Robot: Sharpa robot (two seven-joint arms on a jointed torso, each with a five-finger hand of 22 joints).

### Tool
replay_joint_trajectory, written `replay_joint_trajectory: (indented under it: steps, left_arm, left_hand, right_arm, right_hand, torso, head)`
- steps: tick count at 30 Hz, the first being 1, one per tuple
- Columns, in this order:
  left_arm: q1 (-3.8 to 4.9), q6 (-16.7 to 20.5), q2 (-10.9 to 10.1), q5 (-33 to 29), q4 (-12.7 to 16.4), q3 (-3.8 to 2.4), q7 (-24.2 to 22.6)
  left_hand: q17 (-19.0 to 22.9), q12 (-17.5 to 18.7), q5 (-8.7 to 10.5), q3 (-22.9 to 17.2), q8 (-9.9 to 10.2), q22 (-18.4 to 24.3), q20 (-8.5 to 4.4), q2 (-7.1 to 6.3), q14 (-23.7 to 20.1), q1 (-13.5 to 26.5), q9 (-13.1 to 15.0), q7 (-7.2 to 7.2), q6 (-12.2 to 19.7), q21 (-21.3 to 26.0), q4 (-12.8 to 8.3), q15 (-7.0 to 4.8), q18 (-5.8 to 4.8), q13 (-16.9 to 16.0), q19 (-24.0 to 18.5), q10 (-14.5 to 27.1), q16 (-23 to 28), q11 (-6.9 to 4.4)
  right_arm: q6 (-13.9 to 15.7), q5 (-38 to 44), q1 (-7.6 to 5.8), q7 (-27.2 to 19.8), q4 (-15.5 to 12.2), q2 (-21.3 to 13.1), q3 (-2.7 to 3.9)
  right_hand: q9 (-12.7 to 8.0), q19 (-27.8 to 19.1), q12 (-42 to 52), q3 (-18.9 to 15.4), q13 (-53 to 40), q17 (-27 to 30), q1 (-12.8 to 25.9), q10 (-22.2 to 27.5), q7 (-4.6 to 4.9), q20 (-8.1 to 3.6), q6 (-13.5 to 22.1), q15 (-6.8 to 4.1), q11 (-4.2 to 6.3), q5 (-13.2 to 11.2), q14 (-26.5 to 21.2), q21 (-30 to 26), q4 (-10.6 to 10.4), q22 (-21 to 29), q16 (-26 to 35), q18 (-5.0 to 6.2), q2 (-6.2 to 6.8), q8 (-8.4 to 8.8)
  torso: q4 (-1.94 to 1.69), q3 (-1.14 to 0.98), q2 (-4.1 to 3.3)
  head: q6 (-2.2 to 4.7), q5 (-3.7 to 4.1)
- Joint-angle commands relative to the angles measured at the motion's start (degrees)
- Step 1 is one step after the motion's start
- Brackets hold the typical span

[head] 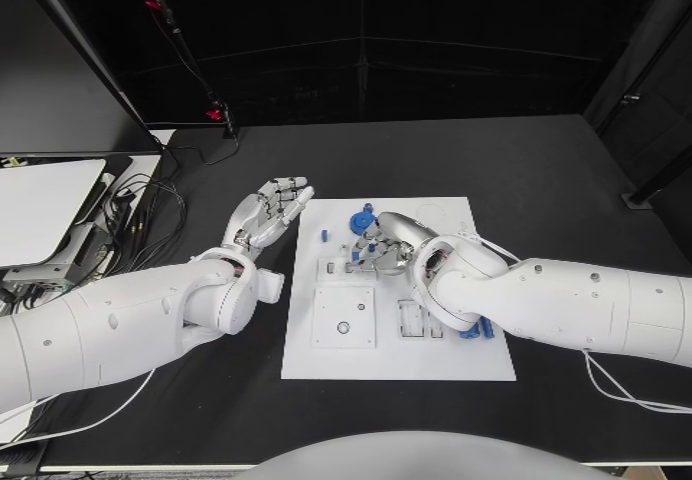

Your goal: Assemble the parts on the task board

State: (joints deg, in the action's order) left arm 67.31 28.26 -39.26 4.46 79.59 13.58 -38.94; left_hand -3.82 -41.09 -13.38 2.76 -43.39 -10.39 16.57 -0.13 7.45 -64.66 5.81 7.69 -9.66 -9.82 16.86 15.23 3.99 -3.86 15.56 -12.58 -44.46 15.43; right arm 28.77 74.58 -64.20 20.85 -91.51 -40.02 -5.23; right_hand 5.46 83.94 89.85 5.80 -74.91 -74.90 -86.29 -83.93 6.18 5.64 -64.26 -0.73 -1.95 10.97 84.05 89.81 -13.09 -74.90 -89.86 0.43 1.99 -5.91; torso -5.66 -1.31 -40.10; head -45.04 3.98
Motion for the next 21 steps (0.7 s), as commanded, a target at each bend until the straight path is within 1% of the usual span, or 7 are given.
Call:
replay_joint_trajectory:
  steps: [1, 3, 7, 10, 13, 19, 21]
  left_arm:
    - [0.09, -0.1, 0.0, 0.3, 0.1, -0.05, -13.9]
    - [0.09, -0.1, 0.0, 0.3, 0.1, -0.05, -13.9]
    - [0.08, -0.1, 0.0, 0.3, 0.1, -0.05, -13.9]
    - [0.08, -0.1, 0.0, 0.3, 0.1, -0.05, -14.0]
    - [0.08, -0.1, 0.0, 0.3, 0.1, -0.05, -14.1]
    - [0.07, 0.0, 0.0, 0.3, 0.1, -0.04, -14.2]
    - [0.07, 0.0, 0.0, 0.3, 0.0, -0.04, -14.3]
  left_hand:
    - [0.1, -0.4, -0.19, 0.1, -0.4, -0.1, -0.04, 0.39, 0.0, 0.0, -0.1, 9.48, 0.1, -0.3, -0.1, 0.29, 0.95, 0.1, -0.4, 0.3, -0.4, 0.06]
    - [0.1, -0.4, -0.19, 0.1, -0.4, -0.1, -0.04, 0.39, 0.0, 0.0, -0.1, 9.48, 0.1, -0.3, -0.1, 0.29, 0.95, 0.1, -0.4, 0.3, -0.4, 0.06]
    - [0.1, -0.4, -0.19, 0.1, -0.4, -0.1, -0.04, 0.39, 0.0, 0.0, -0.1, 9.48, 0.1, -0.3, -0.1, 0.29, 0.95, 0.1, -0.4, 0.3, -0.4, 0.06]
    - [0.1, -0.4, -0.20, 0.1, -0.4, -0.1, -0.04, 0.40, 0.0, -0.1, -0.1, 9.48, 0.1, -0.4, -0.1, 0.29, 0.95, 0.1, -0.4, 0.3, -0.4, 0.06]
    - [0.1, -0.4, -0.20, 0.1, -0.4, -0.1, -0.04, 0.41, 0.0, -0.1, -0.1, 9.48, 0.1, -0.4, -0.1, 0.29, 0.95, 0.1, -0.4, 0.3, -0.4, 0.06]
    - [0.1, -0.4, -0.20, 0.1, -0.4, -0.1, -0.04, 0.41, 0.0, -0.1, -0.1, 9.48, 0.1, -0.4, -0.1, 0.29, 0.95, 0.1, -0.4, 0.3, -0.4, 0.06]
    - [0.1, -0.4, -0.20, 0.1, -0.4, -0.1, -0.04, 0.41, 0.0, -0.1, -0.1, 9.48, 0.1, -0.4, -0.1, 0.29, 0.95, 0.1, -0.4, 0.3, -0.4, 0.06]
  right_arm:
    - [-0.2, 3.0, 0.22, 1.4, 0.4, 0.1, 0.05]
    - [-0.1, 3.3, 0.35, 1.5, 0.5, 0.1, 0.05]
    - [-0.2, 3.7, 0.51, 1.8, 0.6, 0.0, 0.04]
    - [-0.2, 3.8, 0.56, 1.9, 0.6, 0.1, 0.04]
    - [-0.3, 4.0, 0.61, 2.0, 0.8, 0.2, 0.04]
    - [-1.0, 4.2, 0.64, 2.1, 0.9, 0.2, 0.04]
    - [-1.3, 4.2, 0.64, 2.1, 1.0, 0.1, 0.04]
  right_hand:
    - [0.0, 6.1, 0.1, 0.0, -15.1, -15.1, 0.1, -6.1, -0.33, 0.10, -0.7, 0.26, -0.42, 0.4, 6.0, 0.2, 0.4, -15.1, -0.1, -0.43, -0.36, -0.36]
    - [0.0, 6.1, 0.1, 0.0, -15.1, -15.1, 0.1, -6.1, -0.32, 0.10, -0.7, 0.27, -0.43, 0.4, 6.0, 0.2, 0.5, -15.1, -0.1, -0.43, -0.36, -0.34]
    - [0.0, 6.1, 0.1, 0.0, -15.1, -15.1, 0.1, -6.1, -0.32, 0.11, -0.7, 0.27, -0.43, 0.4, 6.0, 0.2, 0.5, -15.1, -0.1, -0.43, -0.35, -0.33]
    - [-0.1, 6.1, 0.1, -0.1, -15.1, -15.1, 0.2, -6.1, -0.28, 0.12, -0.7, 0.29, -0.46, 0.5, 6.0, 0.2, 0.5, -15.1, -0.1, -0.43, -0.32, -0.25]
    - [-0.1, 6.1, 0.1, -0.1, -15.1, -15.1, 0.2, -6.1, -0.26, 0.12, -0.6, 0.29, -0.47, 0.4, 6.0, 0.2, 0.5, -15.1, -0.1, -0.43, -0.30, -0.21]
    - [-0.1, 6.1, 0.1, -0.1, -15.1, -15.1, 0.3, -6.1, -0.24, 0.13, -0.6, 0.30, -0.52, 0.4, 6.0, 0.2, 0.6, -15.1, -0.1, -0.43, -0.22, -0.10]
    - [-0.1, 6.1, 0.1, -0.1, -15.1, -15.1, 0.3, -6.1, -0.24, 0.13, -0.6, 0.30, -0.52, 0.4, 6.0, 0.2, 0.6, -15.1, -0.1, -0.43, -0.22, -0.10]
  torso:
    - [-0.02, 0.02, 0.09]
    - [-0.12, -0.04, 0.06]
    - [-0.13, -0.12, 0.03]
    - [-0.16, -0.16, -0.01]
    - [-0.12, -0.08, 0.01]
    - [-0.08, 0.03, -0.01]
    - [-0.07, 0.01, 0.00]
  head:
    - [-0.10, 0.32]
    - [-0.06, 0.45]
    - [0.00, 0.39]
    - [0.07, 0.52]
    - [0.06, 0.66]
    - [0.03, 0.61]
    - [0.01, 0.63]
